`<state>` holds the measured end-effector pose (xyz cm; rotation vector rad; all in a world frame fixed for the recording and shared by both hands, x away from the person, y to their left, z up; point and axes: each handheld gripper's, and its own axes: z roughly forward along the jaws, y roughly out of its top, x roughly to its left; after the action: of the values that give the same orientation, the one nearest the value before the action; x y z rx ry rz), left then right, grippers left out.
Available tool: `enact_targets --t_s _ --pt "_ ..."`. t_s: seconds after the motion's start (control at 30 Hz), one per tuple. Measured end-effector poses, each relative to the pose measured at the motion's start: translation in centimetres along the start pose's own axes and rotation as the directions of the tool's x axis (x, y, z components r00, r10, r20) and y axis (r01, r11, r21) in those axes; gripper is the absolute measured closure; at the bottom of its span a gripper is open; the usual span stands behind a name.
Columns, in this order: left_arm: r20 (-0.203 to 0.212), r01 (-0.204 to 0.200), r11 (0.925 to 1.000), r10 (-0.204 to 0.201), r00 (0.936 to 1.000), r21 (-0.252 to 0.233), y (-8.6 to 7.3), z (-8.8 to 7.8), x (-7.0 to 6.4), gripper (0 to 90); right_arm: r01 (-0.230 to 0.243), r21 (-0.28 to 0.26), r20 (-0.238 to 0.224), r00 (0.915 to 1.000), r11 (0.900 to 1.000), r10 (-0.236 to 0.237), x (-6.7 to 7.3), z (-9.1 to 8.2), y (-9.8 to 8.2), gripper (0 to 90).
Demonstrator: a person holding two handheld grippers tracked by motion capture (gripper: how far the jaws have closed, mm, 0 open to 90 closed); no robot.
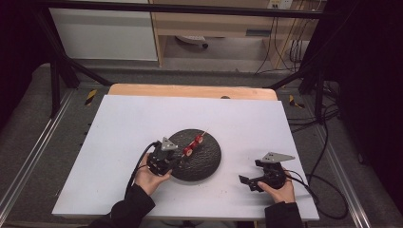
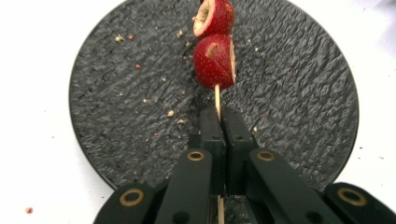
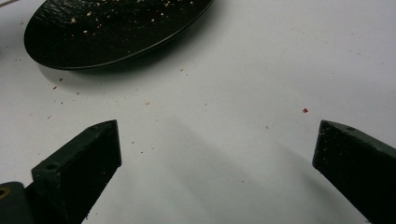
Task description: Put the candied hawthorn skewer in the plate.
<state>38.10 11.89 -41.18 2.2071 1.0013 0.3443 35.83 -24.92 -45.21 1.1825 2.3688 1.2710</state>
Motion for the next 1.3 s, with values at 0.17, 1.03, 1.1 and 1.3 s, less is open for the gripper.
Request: enact_targets --t_s 0.17,1.03,1.1,1.3 --pt "-0.022 -0.003 0.9994 0.004 0.9998 0.033 -0.1 0.7 -0.4 88.5 -0.007 -0.006 -0.001 1.0000 1.000 0.007 0.0 -0.2 -0.1 1.8" --pt "0.059 -0.094 0.9953 0.095 0.9937 -0.021 -0.9 -0.4 0.3 60.7 -0.020 -0.010 0.003 0.9998 1.000 0.020 -0.2 -0.2 -0.2 1.8" --pt "0.060 -0.115 0.9923 0.118 0.9913 -0.046 -1.1 -1.0 0.6 54.2 -0.022 -0.012 0.002 0.9997 1.000 0.022 -0.2 -0.2 -0.1 1.8" --pt "0.092 -0.115 0.9903 0.122 0.9882 -0.077 -1.9 -2.7 2.1 36.1 -0.024 -0.016 0.001 0.9997 1.000 0.024 -0.2 -0.3 -0.1 1.6"
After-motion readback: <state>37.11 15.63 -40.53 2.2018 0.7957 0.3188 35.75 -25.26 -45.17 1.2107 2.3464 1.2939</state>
